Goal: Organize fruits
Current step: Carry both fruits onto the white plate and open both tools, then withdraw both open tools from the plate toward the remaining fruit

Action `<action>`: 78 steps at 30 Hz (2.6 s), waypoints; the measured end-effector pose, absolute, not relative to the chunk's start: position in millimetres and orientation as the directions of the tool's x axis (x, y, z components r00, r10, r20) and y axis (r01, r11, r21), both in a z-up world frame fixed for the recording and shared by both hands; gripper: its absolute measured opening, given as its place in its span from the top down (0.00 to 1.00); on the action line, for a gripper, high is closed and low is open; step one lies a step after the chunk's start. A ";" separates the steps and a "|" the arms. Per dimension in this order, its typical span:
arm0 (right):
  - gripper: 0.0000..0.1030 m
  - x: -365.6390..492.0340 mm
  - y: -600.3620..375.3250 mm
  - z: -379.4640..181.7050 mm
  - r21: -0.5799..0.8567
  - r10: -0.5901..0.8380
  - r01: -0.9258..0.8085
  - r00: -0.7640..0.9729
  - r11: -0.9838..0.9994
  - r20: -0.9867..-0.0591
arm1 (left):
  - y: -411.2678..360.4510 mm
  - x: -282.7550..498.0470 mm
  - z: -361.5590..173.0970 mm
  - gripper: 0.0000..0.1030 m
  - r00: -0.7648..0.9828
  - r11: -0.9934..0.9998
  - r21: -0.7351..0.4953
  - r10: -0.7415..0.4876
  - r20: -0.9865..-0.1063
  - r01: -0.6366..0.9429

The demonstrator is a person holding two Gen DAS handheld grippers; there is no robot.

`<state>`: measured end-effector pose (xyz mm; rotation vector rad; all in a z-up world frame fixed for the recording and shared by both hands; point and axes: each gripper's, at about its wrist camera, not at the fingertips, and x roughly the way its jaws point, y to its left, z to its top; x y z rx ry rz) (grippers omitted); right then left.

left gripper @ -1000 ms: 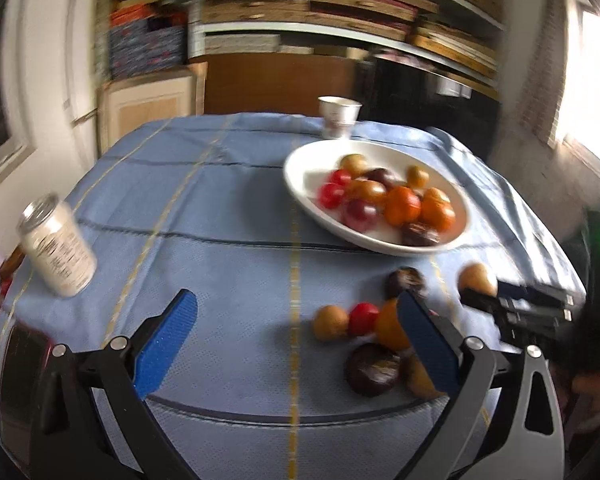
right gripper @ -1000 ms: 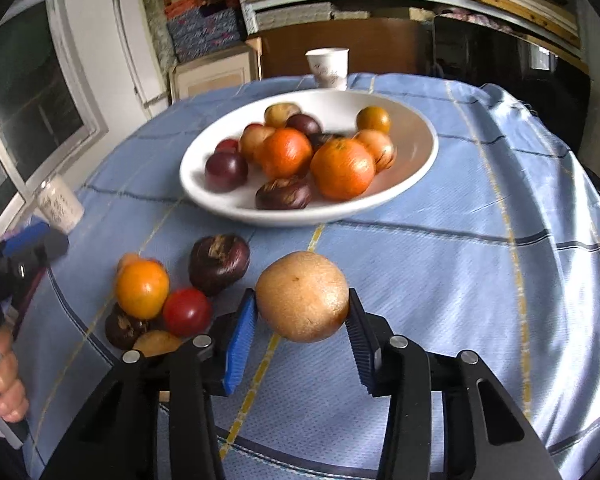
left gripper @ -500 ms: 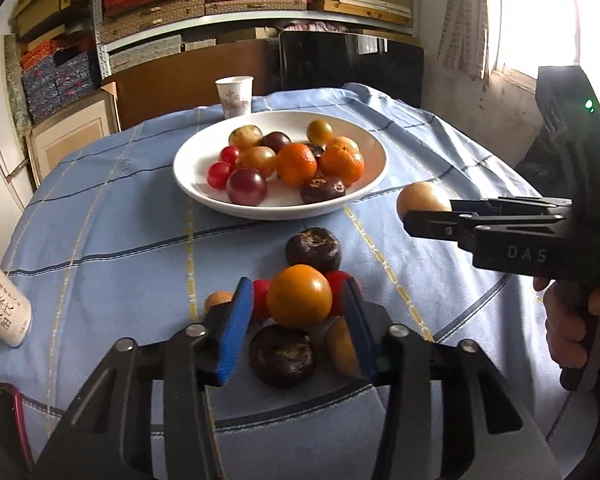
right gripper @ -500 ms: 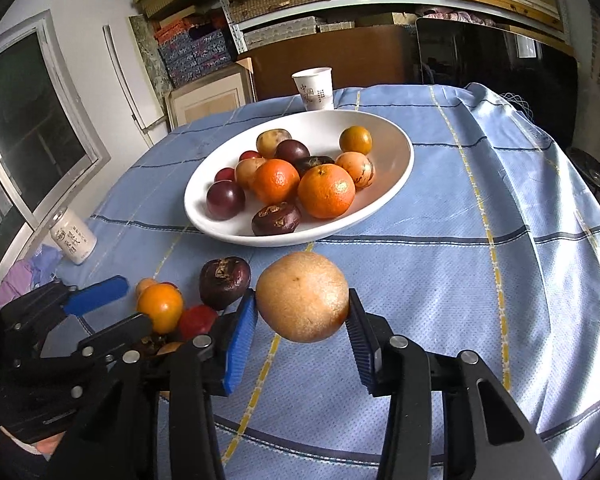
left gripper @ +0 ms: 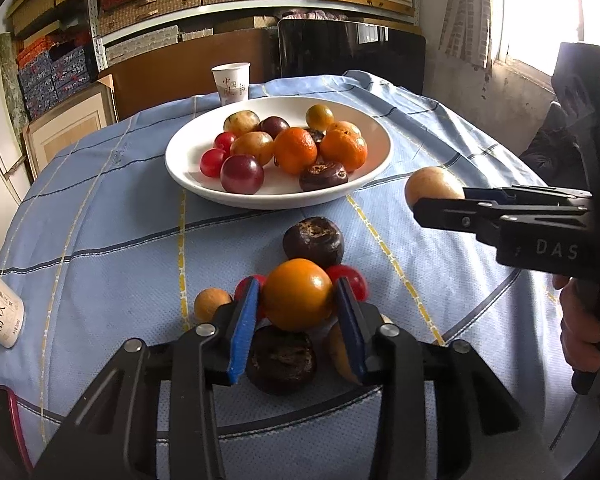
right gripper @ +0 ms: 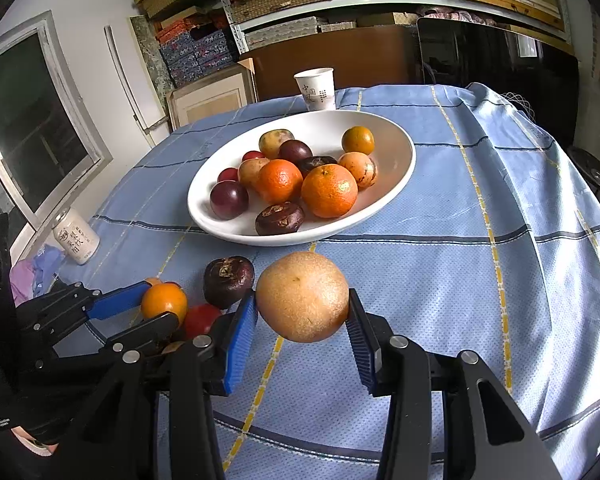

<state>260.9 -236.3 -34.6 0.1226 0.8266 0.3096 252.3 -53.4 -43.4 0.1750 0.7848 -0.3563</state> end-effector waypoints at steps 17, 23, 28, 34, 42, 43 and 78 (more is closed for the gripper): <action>0.56 259.2 -239.4 -32.6 0.237 0.323 -0.220 0.641 0.946 -0.696 | -37.4 242.5 -27.6 0.64 0.691 0.939 -0.025 -0.269 -0.671 0.342; 0.56 253.4 -236.4 -28.0 0.236 0.339 -0.244 0.653 0.941 -0.677 | -23.3 233.4 -9.1 0.64 0.726 0.944 -0.074 -0.295 -0.621 0.320; 0.56 245.8 -237.0 -6.3 0.267 0.392 -0.287 0.693 0.920 -0.605 | -9.4 235.9 16.8 0.64 0.747 0.941 -0.134 -0.329 -0.578 0.311; 0.56 266.0 -248.3 35.3 0.275 0.382 -0.274 0.765 0.922 -0.519 | -0.5 268.8 51.4 0.64 0.776 0.948 -0.137 -0.313 -0.547 0.286; 0.56 322.2 -257.4 49.7 0.326 0.369 -0.233 0.809 0.916 -0.458 | -7.0 338.3 72.8 0.64 0.789 0.952 -0.156 -0.304 -0.533 0.262; 0.56 331.2 -257.1 46.6 0.327 0.364 -0.226 0.809 0.917 -0.462 | -9.5 351.1 69.4 0.64 0.786 0.956 -0.152 -0.293 -0.544 0.252; 0.30 263.1 -225.2 -7.8 0.244 0.365 -0.272 0.721 0.931 -0.589 | 49.8 269.9 6.8 0.05 0.761 0.980 -0.199 -0.143 -0.633 0.018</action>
